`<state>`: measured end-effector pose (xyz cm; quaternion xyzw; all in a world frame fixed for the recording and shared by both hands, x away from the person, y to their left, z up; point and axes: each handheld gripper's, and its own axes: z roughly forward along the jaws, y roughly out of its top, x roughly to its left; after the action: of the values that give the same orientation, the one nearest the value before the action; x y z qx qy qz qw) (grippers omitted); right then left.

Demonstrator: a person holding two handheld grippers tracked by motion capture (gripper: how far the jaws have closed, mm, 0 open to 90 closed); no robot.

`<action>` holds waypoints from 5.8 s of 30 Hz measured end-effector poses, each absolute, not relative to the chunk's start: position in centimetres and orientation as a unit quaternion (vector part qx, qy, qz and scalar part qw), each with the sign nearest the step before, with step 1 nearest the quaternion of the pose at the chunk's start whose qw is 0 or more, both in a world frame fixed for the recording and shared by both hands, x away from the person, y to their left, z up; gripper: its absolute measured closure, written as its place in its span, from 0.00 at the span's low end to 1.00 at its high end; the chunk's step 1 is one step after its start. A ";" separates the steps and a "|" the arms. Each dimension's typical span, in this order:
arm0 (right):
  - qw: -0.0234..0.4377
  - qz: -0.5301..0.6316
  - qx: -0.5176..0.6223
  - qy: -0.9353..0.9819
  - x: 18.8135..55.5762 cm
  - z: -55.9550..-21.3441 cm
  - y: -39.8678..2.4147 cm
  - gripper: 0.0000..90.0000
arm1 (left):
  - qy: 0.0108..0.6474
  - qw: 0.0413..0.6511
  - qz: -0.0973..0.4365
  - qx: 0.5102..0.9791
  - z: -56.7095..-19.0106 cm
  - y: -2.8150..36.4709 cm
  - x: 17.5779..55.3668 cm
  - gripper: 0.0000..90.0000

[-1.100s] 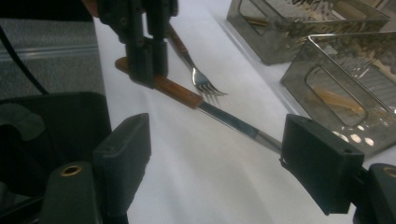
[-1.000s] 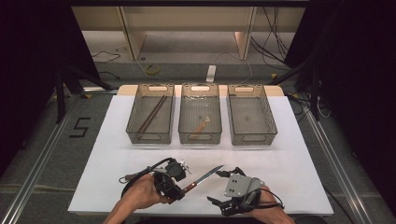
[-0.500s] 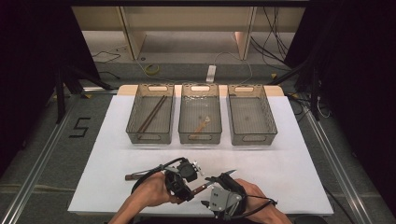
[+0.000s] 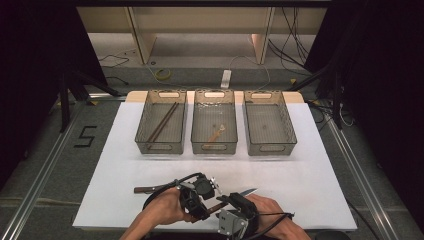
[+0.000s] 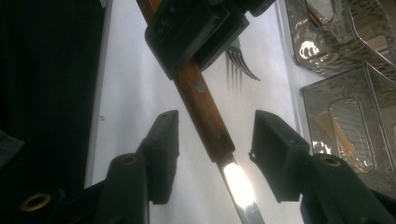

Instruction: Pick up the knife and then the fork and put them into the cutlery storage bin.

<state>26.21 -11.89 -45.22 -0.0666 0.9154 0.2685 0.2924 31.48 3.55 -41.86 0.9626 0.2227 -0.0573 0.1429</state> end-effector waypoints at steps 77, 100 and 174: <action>0.211 0.355 0.287 0.864 41.0 -36.4 -22.0 0.87 | 0.376 0.304 0.105 0.869 -42.7 15.5 33.4 0.17; 0.212 0.331 0.405 0.825 51.2 -34.0 -23.4 0.87 | 0.381 0.288 0.115 0.871 -43.4 16.7 33.7 0.17; 0.137 0.413 0.315 0.843 36.4 -40.1 -22.1 0.36 | 0.370 0.136 0.057 0.917 -44.0 18.4 38.0 0.25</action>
<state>36.43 -22.11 -40.08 0.3150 0.8434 0.4132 0.1367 38.01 18.38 -43.96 0.9171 0.3703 0.0570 0.1362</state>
